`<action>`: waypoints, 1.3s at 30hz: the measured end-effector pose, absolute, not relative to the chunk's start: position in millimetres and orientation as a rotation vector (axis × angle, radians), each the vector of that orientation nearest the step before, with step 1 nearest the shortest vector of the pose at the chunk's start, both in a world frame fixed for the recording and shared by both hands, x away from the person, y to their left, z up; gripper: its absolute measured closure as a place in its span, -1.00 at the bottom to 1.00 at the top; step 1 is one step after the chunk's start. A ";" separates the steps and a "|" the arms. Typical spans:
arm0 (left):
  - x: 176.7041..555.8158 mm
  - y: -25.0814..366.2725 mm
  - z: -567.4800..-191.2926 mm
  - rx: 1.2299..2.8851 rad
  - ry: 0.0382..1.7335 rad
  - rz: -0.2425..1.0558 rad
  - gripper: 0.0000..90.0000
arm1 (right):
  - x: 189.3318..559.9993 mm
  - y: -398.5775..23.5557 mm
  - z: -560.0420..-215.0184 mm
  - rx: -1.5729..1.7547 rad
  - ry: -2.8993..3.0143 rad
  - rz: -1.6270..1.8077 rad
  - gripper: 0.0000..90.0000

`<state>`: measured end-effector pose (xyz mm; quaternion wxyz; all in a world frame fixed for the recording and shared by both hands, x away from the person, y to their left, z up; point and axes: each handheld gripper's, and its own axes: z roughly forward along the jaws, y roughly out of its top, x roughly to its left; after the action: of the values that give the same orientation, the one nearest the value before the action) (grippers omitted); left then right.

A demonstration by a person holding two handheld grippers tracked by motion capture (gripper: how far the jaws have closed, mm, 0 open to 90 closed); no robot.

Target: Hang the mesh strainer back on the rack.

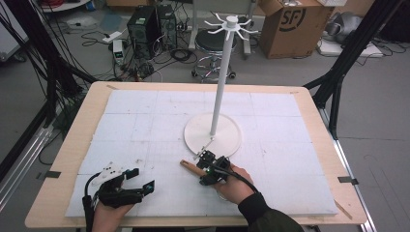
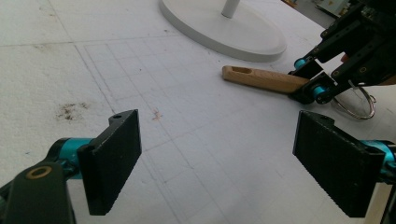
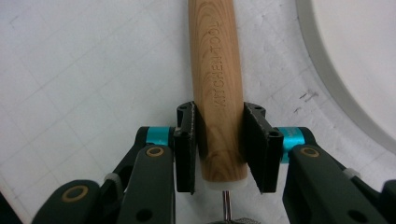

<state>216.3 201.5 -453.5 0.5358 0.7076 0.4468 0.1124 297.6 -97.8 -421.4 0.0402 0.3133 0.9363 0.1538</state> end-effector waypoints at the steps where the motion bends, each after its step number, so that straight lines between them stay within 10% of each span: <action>1: 216.3 201.7 -453.5 1.685 1.063 0.271 -0.65 | 297.8 -96.7 -421.2 0.961 2.871 0.465 0.50; 39: 215.9 202.9 -453.4 1.682 1.063 0.270 -0.65 | 305.3 -181.5 -398.6 1.188 2.568 1.478 0.53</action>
<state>215.9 202.9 -453.4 0.5368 0.7067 0.4466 0.1136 305.3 -181.5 -398.6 -0.0250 0.3721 0.8042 0.4628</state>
